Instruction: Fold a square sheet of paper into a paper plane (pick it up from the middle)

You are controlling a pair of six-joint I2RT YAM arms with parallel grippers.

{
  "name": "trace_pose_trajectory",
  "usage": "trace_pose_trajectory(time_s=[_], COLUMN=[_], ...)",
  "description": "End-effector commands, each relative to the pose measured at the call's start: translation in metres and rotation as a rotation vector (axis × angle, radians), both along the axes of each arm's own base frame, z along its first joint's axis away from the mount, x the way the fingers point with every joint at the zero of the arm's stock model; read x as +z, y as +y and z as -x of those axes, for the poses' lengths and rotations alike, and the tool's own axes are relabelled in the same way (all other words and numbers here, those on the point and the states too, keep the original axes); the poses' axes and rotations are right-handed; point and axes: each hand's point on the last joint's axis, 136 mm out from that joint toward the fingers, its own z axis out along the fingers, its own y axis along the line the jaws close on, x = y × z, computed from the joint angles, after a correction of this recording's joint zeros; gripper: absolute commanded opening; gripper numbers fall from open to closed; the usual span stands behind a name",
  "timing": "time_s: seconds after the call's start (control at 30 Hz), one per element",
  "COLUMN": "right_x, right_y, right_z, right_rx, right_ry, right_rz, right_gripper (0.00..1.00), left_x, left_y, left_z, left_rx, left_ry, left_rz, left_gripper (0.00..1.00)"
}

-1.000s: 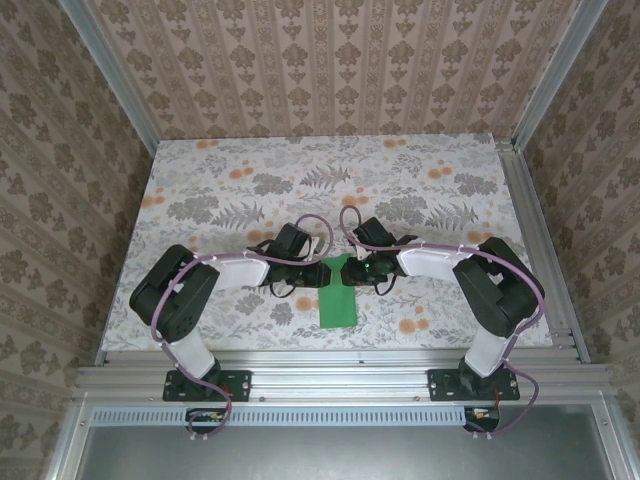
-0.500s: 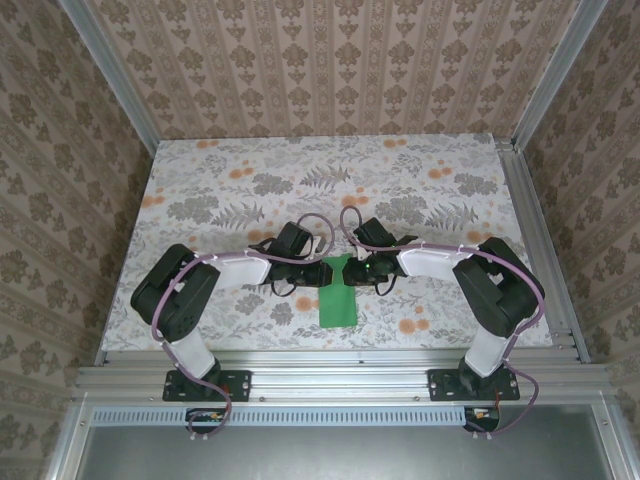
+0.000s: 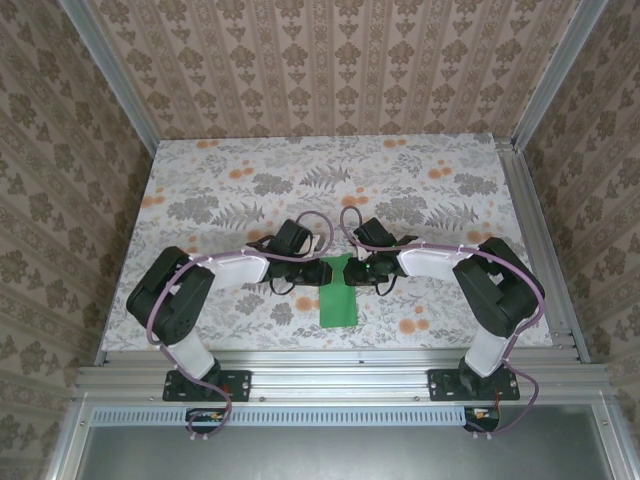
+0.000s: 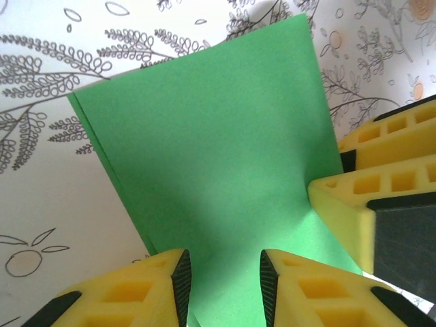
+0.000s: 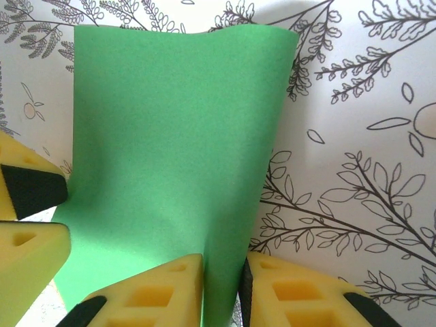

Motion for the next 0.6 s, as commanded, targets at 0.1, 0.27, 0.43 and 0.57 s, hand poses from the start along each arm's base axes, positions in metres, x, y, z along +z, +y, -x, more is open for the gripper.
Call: trace_pose_trajectory(time_s=[0.1, 0.27, 0.43, 0.57], right_x=[-0.0150, -0.0152, -0.0150, -0.0139], right_y=[-0.0130, -0.0146, -0.0145, -0.0149], right_z=[0.0268, 0.0284, 0.0292, 0.0287], right_rx=[0.043, 0.062, 0.073, 0.078], right_ry=[0.092, 0.093, 0.095, 0.093], right_rz=[0.053, 0.067, 0.069, 0.074], right_gripper=[0.27, 0.28, 0.29, 0.30], left_x=[0.0185, 0.0205, 0.0214, 0.0239], left_y=[-0.0011, 0.0004, 0.0012, -0.0002], left_z=[-0.0045, -0.0063, -0.0090, -0.0104], left_rx=[-0.023, -0.024, -0.029, -0.039], left_ry=[-0.034, -0.037, -0.039, -0.044], left_rz=[0.019, 0.020, 0.017, 0.022], left_gripper=[0.36, 0.36, 0.36, 0.36])
